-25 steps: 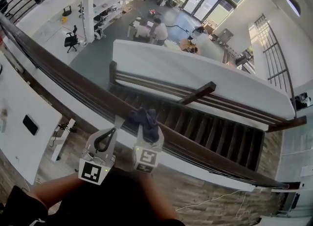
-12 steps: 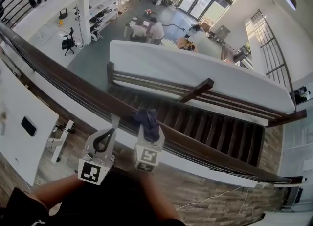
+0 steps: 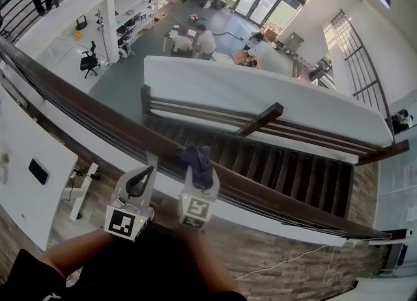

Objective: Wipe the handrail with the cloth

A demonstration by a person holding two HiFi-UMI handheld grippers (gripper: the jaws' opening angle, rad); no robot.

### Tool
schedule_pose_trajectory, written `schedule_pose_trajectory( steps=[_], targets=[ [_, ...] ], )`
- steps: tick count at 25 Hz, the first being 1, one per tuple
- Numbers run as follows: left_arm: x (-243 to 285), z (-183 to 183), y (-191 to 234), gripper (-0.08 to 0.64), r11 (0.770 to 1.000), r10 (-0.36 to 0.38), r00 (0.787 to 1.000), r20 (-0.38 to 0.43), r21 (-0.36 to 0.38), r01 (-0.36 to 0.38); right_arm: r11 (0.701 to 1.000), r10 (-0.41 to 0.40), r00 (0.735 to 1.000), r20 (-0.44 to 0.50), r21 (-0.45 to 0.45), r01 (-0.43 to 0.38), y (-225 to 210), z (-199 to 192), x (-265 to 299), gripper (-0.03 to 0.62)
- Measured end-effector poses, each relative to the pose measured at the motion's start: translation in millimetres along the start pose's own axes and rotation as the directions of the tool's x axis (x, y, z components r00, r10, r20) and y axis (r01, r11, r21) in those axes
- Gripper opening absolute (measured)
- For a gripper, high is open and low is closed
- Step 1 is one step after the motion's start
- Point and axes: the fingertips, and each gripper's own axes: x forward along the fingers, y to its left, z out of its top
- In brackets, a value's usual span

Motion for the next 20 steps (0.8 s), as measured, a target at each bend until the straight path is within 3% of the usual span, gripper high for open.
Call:
schedule_pose_trajectory(
  steps=[8,13,20],
  targets=[
    [0.1,-7.8,-0.3,0.000,1.000,-0.021,0.999,-0.037,0.013,0.021,0.999,-0.040,0.992,0.118,0.000,0.040,-1.4,3.4,-3.5,0.170],
    [-2.0,-10.7,-2.9,0.000,0.999,-0.039,0.998,-0.048,0.018,0.040,0.994,-0.089,0.978,0.190,-0.049,0.100,-6.8,5.7,-10.0,0.170],
    [-5.3,-12.3,-5.9,0.000,0.999,-0.027,0.998,-0.059,0.020,0.028,0.989,-0.139,0.971,0.196,-0.014,0.144,-22.7,2.7,-17.2,0.170]
  ],
)
